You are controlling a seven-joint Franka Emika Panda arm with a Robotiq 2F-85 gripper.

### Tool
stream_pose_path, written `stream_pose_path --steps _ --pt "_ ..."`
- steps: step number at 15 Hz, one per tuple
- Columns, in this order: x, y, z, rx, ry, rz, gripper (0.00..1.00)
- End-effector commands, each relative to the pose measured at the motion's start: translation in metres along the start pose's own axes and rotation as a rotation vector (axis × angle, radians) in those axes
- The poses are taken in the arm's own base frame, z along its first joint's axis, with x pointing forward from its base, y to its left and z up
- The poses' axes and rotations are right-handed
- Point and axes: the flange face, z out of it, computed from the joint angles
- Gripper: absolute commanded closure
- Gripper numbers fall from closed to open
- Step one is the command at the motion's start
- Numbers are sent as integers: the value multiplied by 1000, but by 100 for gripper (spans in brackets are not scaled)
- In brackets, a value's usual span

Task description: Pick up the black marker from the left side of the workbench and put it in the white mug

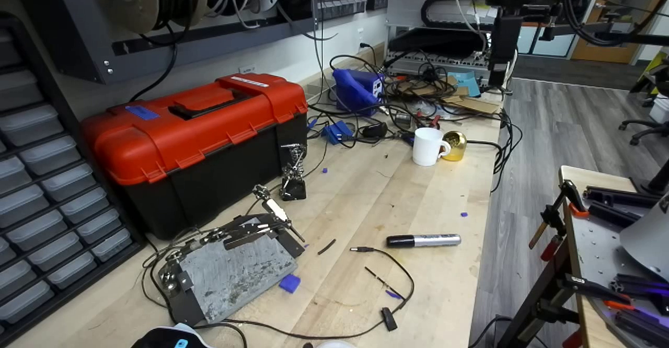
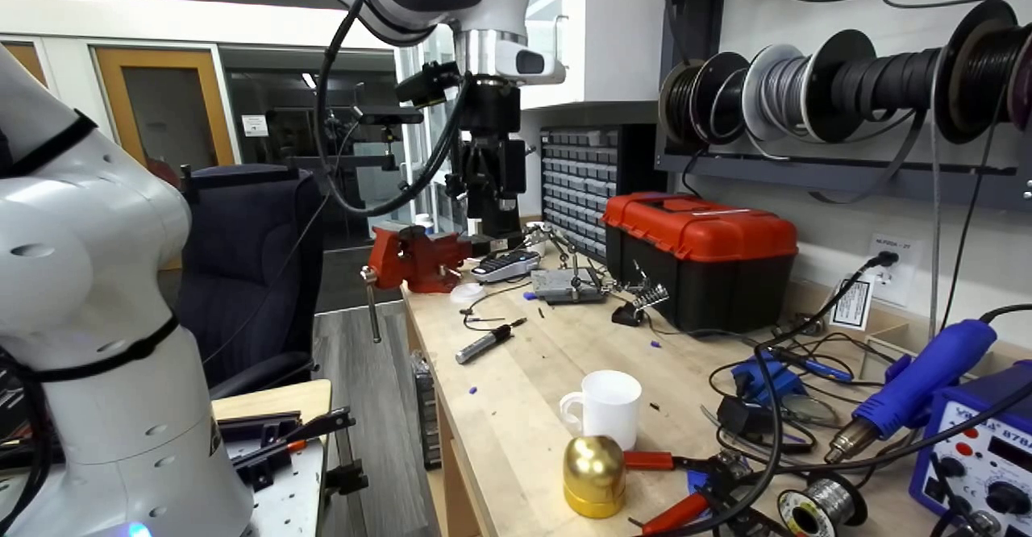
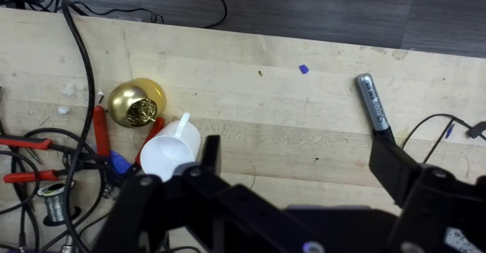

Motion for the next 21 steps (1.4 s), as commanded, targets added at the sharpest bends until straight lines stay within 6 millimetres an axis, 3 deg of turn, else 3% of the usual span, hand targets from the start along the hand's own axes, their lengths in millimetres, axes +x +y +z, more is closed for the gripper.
stream_pose_path --steps 1,8,14,21 --pt "19 -45 12 -36 -2 -55 0" --pt "37 -112 66 -47 -7 -158 0" --pt "51 -153 111 -12 11 -206 0" --pt "62 -187 155 -6 5 -237 0"
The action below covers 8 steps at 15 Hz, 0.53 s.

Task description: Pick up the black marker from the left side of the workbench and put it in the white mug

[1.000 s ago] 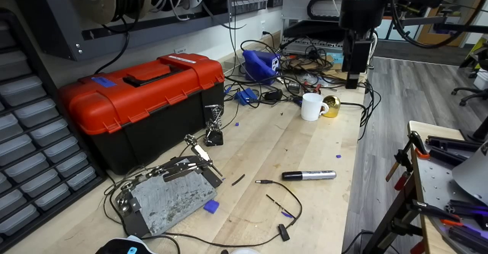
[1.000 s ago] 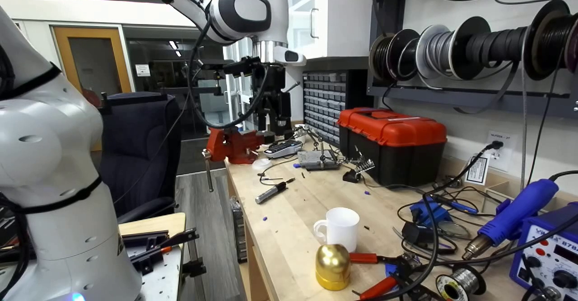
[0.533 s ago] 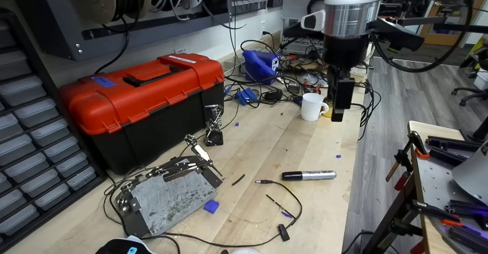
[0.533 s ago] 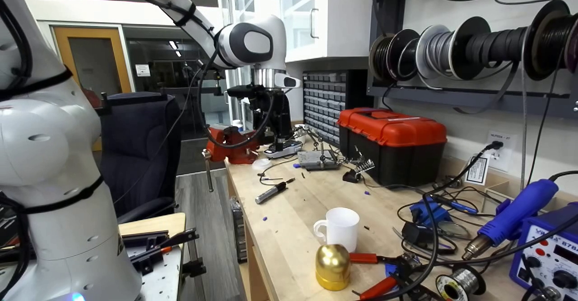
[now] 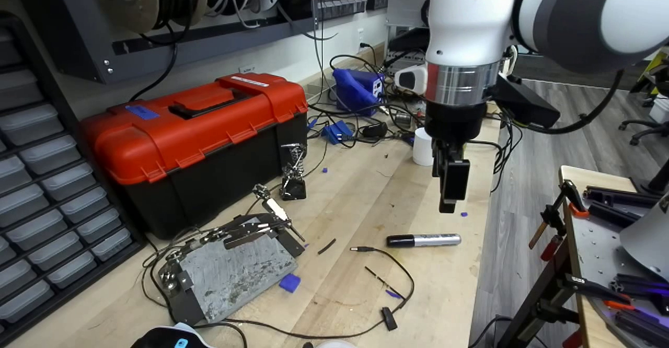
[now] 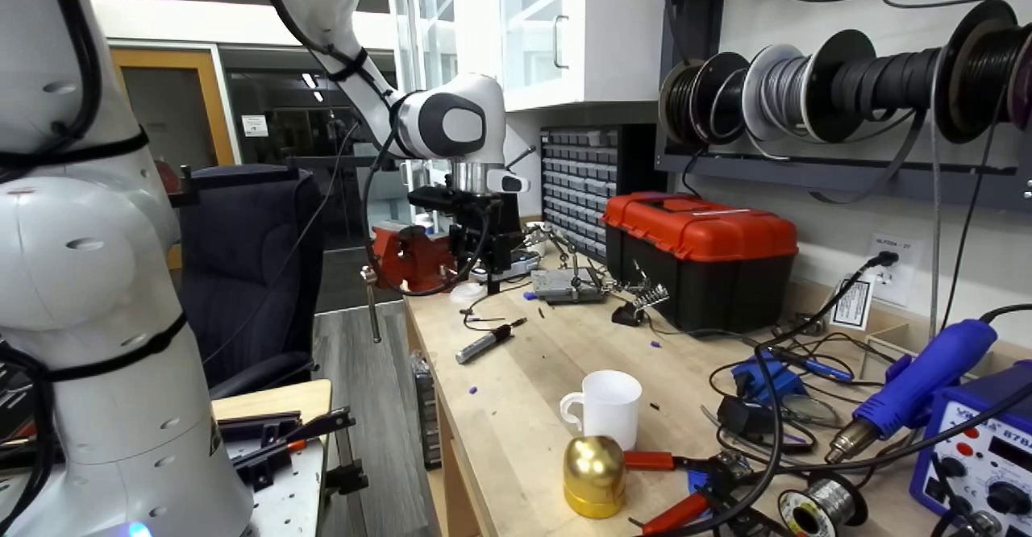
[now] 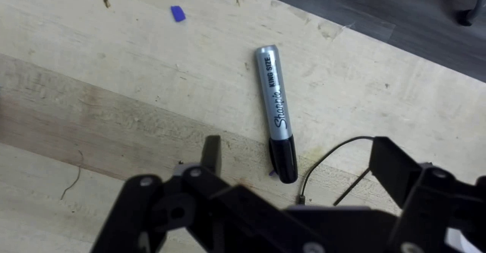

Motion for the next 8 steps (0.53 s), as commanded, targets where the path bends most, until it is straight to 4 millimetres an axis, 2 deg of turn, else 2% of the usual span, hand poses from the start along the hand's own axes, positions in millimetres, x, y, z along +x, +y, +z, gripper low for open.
stream_pose_path --steps 1,8 --pt "14 -14 18 -12 0 10 0" --pt "32 -21 45 -112 -27 -52 0"
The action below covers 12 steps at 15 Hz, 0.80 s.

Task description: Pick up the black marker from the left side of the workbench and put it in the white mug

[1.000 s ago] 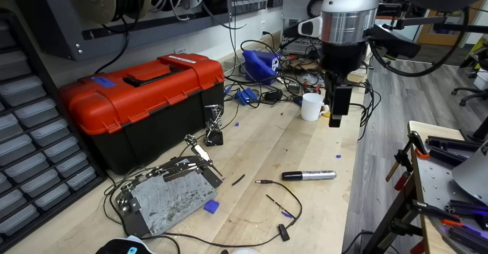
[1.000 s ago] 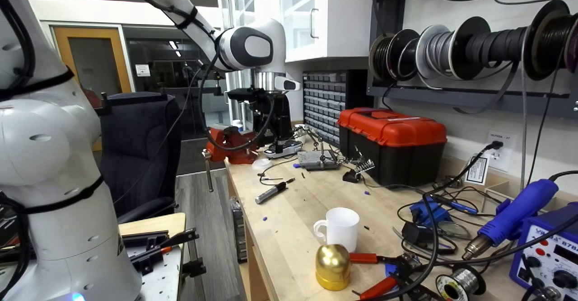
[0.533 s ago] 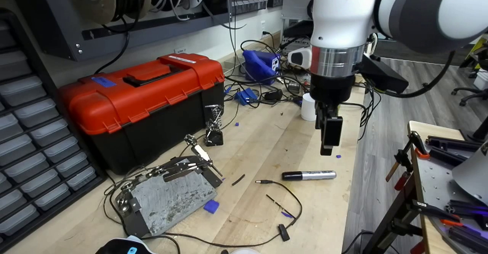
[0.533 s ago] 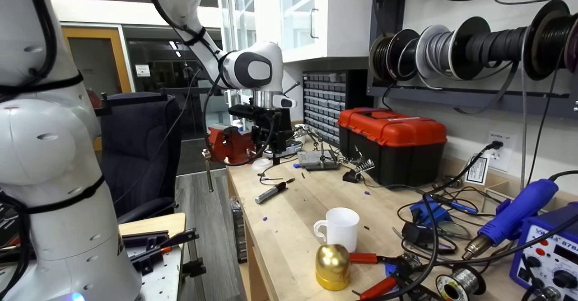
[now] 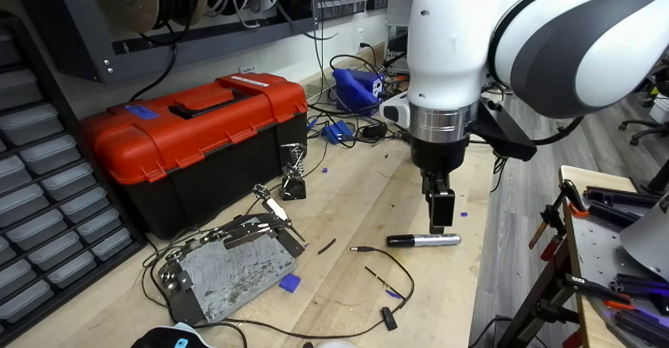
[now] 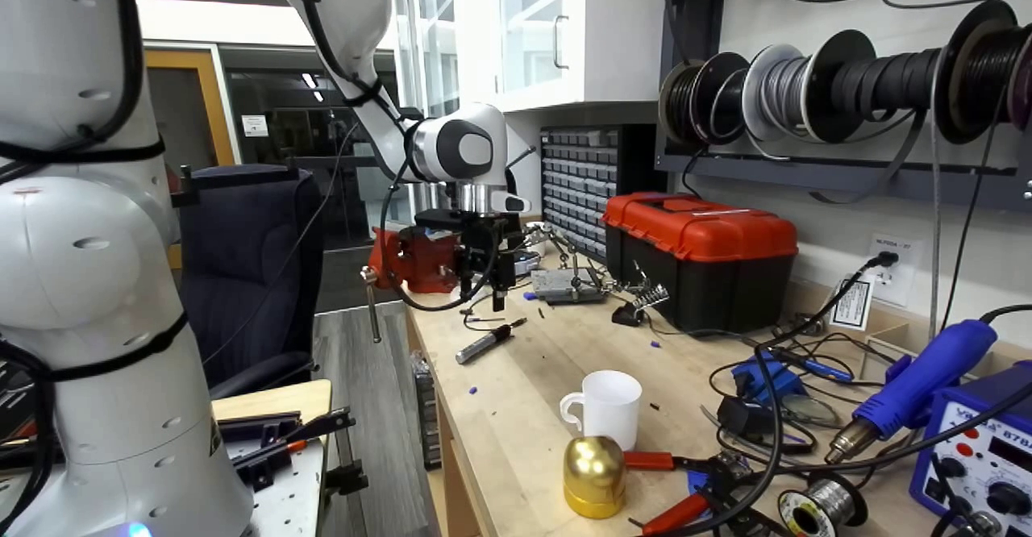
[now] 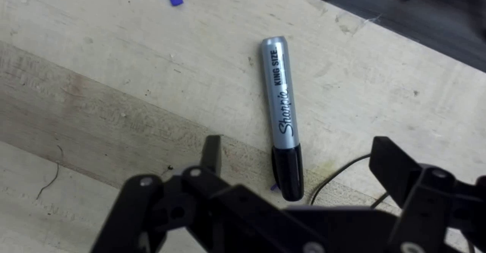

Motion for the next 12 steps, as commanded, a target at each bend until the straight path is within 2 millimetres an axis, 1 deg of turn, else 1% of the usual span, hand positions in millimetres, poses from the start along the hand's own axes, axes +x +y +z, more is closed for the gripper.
stream_pose_path --steps 1,6,12 --pt "16 -4 7 -54 15 -15 0" --pt "29 2 23 -34 26 -55 0" --pt "35 8 48 22 51 -84 0"
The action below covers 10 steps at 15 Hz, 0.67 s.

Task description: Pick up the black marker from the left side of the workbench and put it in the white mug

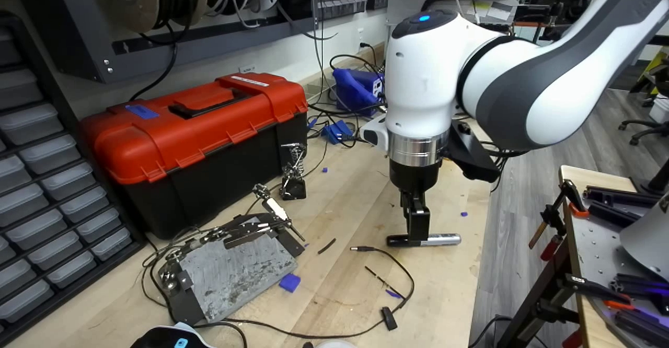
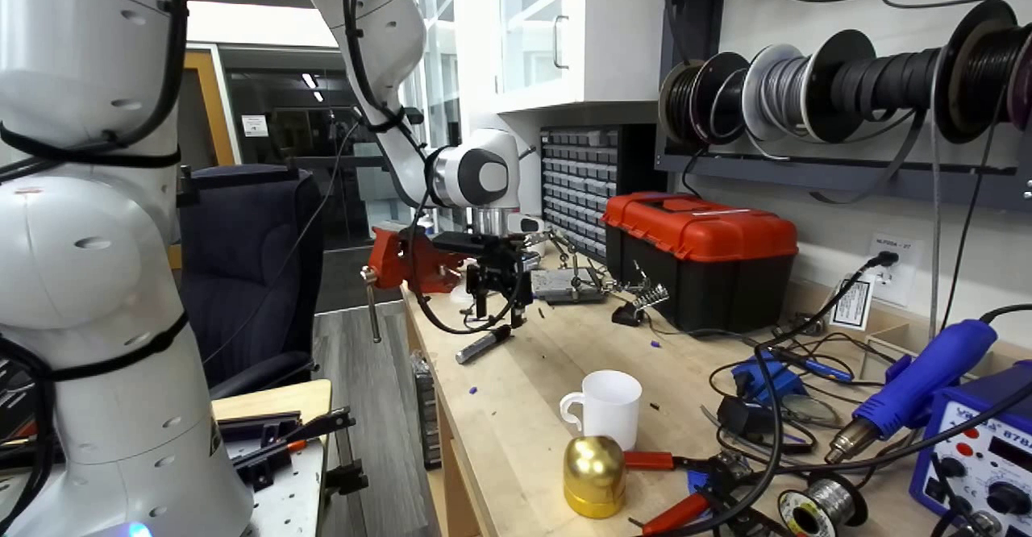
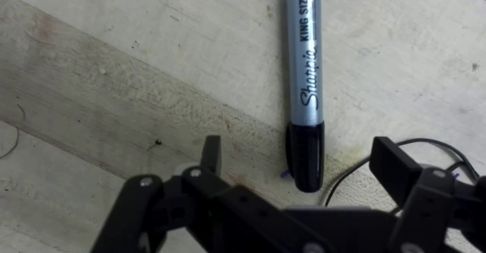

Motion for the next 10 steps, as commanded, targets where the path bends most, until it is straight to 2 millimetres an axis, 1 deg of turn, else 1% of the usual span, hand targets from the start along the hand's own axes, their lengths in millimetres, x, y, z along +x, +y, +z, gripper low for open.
stream_pose_path --steps 1,4,8,9,10 --pt "5 5 12 33 19 -19 0" --pt "5 6 20 58 15 -26 0" --pt "4 6 25 89 8 -40 0" --pt "4 6 25 98 7 -48 25" --pt "4 7 26 105 8 -57 28"
